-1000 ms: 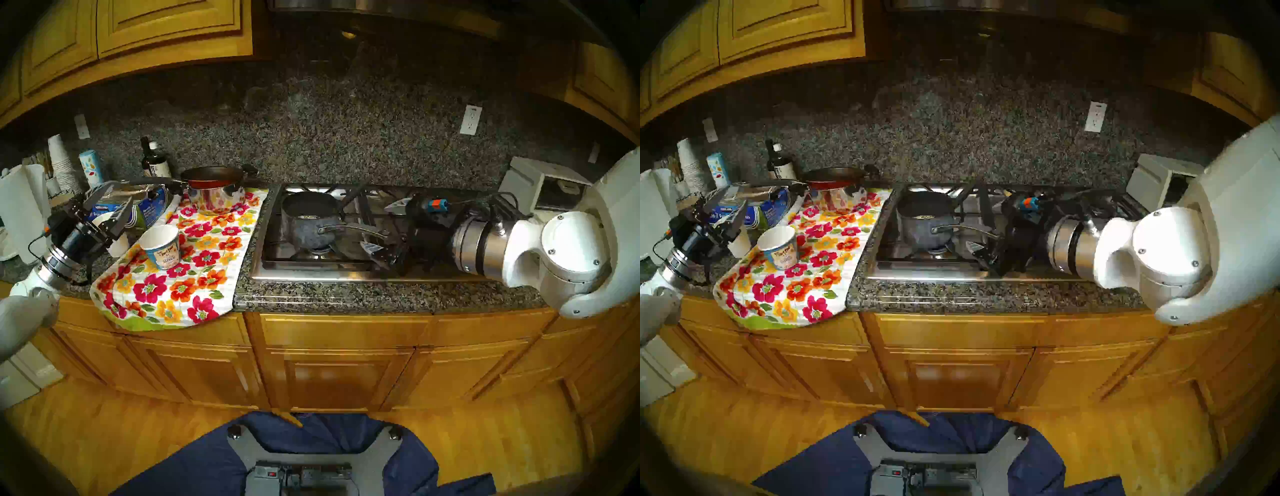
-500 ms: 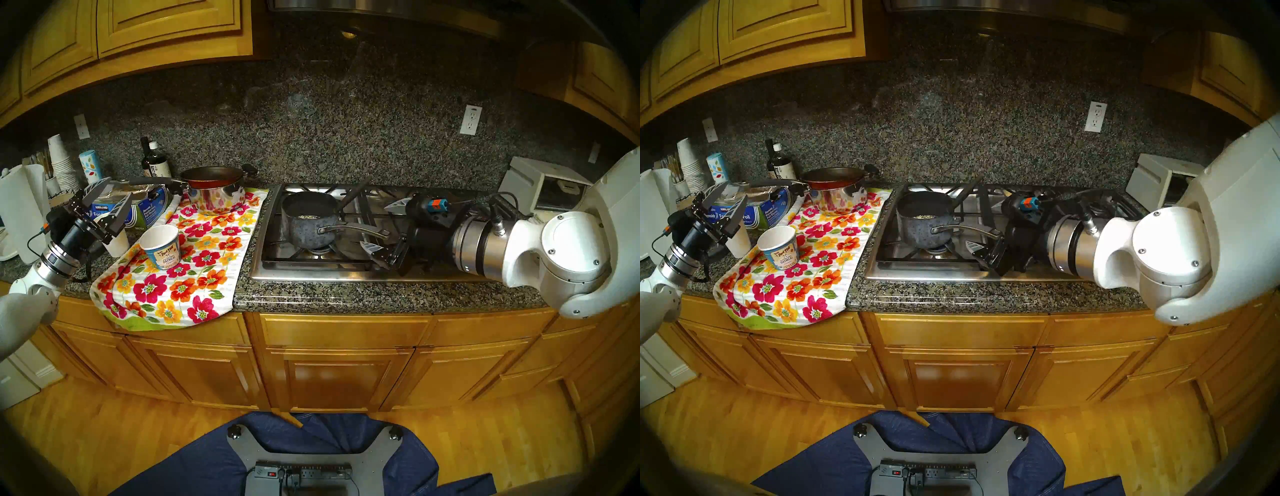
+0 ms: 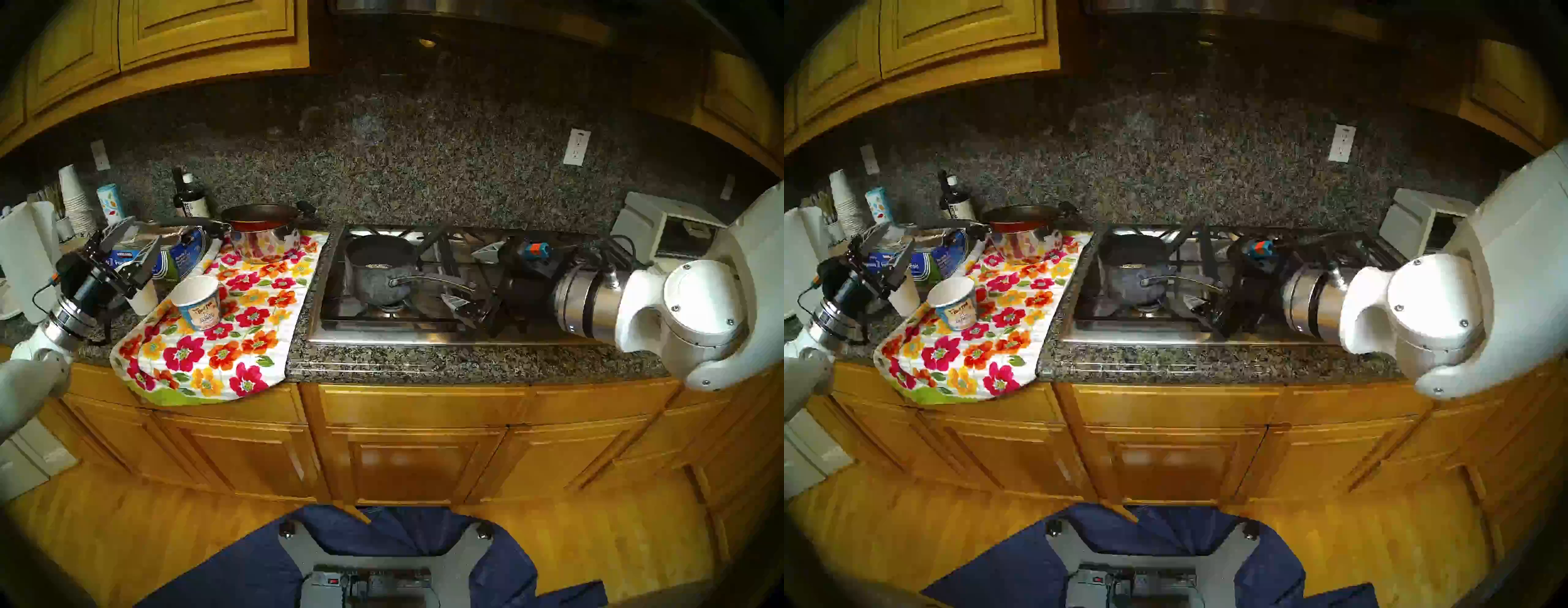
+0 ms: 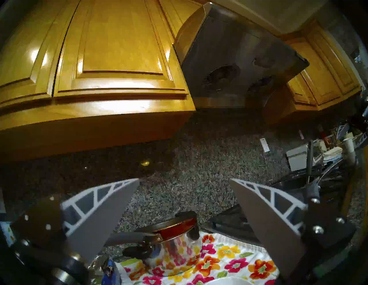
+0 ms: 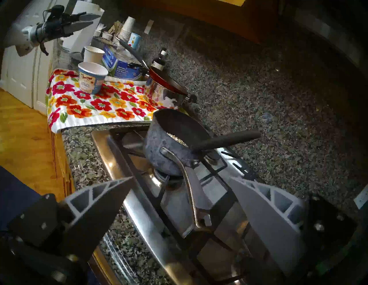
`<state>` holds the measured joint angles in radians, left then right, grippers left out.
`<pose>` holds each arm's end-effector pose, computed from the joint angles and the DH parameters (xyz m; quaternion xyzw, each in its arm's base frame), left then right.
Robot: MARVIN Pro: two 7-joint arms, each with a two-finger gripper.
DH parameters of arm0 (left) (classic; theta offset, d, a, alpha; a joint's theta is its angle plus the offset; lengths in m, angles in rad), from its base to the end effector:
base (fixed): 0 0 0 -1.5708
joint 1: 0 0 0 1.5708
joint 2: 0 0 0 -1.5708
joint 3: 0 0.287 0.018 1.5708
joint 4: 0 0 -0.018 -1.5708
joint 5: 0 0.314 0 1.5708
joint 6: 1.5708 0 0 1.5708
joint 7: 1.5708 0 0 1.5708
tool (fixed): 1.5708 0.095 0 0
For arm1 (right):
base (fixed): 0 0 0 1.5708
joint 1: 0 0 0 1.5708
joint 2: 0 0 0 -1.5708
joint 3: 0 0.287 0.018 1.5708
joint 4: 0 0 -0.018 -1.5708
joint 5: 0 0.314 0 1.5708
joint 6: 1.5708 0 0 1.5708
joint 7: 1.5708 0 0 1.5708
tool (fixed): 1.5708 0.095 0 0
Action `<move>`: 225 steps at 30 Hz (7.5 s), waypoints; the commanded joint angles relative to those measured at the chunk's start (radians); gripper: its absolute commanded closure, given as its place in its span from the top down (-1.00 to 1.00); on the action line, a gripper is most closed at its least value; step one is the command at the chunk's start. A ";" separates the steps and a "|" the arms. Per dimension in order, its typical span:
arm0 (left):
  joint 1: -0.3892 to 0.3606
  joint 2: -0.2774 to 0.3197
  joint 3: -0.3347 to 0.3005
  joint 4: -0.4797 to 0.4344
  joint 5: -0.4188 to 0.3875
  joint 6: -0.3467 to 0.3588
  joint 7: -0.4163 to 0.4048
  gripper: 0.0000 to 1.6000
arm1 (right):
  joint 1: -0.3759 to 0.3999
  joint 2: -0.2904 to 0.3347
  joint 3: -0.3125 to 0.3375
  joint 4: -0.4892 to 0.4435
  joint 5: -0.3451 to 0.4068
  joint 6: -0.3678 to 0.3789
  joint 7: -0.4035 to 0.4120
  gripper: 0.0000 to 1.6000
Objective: Pour oats into pot and stir with a spoon
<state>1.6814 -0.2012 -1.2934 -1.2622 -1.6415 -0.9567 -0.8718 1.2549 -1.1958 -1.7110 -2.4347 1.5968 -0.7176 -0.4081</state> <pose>0.3523 0.3280 -0.1551 0.4832 -0.2318 0.8380 0.1030 0.3091 -0.0011 -0.0615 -0.6892 -0.4308 -0.5818 0.0293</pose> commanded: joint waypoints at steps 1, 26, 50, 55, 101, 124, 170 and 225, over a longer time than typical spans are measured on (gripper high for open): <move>-0.006 0.011 -0.039 0.000 -0.005 -0.003 -0.111 1.00 | -0.036 0.034 0.038 0.046 0.008 -0.037 -0.030 1.00; 0.011 0.008 -0.060 -0.003 -0.002 -0.003 -0.113 1.00 | -0.234 0.095 0.150 0.186 0.009 -0.153 -0.122 1.00; 0.025 0.006 -0.077 -0.007 0.006 -0.003 -0.104 1.00 | -0.464 0.164 0.303 0.367 0.021 -0.242 -0.154 1.00; 0.028 0.005 -0.081 -0.007 0.007 -0.003 -0.104 1.00 | -0.505 0.182 0.342 0.401 0.024 -0.242 -0.147 1.00; 0.046 -0.003 -0.107 -0.009 0.014 -0.003 -0.108 1.00 | -0.837 0.404 0.758 0.482 0.211 -0.242 0.056 1.00; 0.053 -0.005 -0.117 -0.011 0.021 -0.003 -0.102 1.00 | -0.764 0.335 0.756 0.535 0.135 -0.182 0.117 -1.00; 0.063 -0.011 -0.134 -0.011 0.025 -0.003 -0.108 1.00 | -0.540 0.382 0.641 0.672 0.086 0.137 0.417 -1.00; 0.080 -0.019 -0.161 -0.013 0.031 -0.003 -0.114 1.00 | -0.722 0.344 0.709 0.604 0.150 -0.083 0.348 1.00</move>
<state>1.7772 -0.2295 -1.4225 -1.2760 -1.6052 -0.9568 -0.8718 0.5429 -0.8883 -1.0285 -1.8107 1.7736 -0.6918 -0.0470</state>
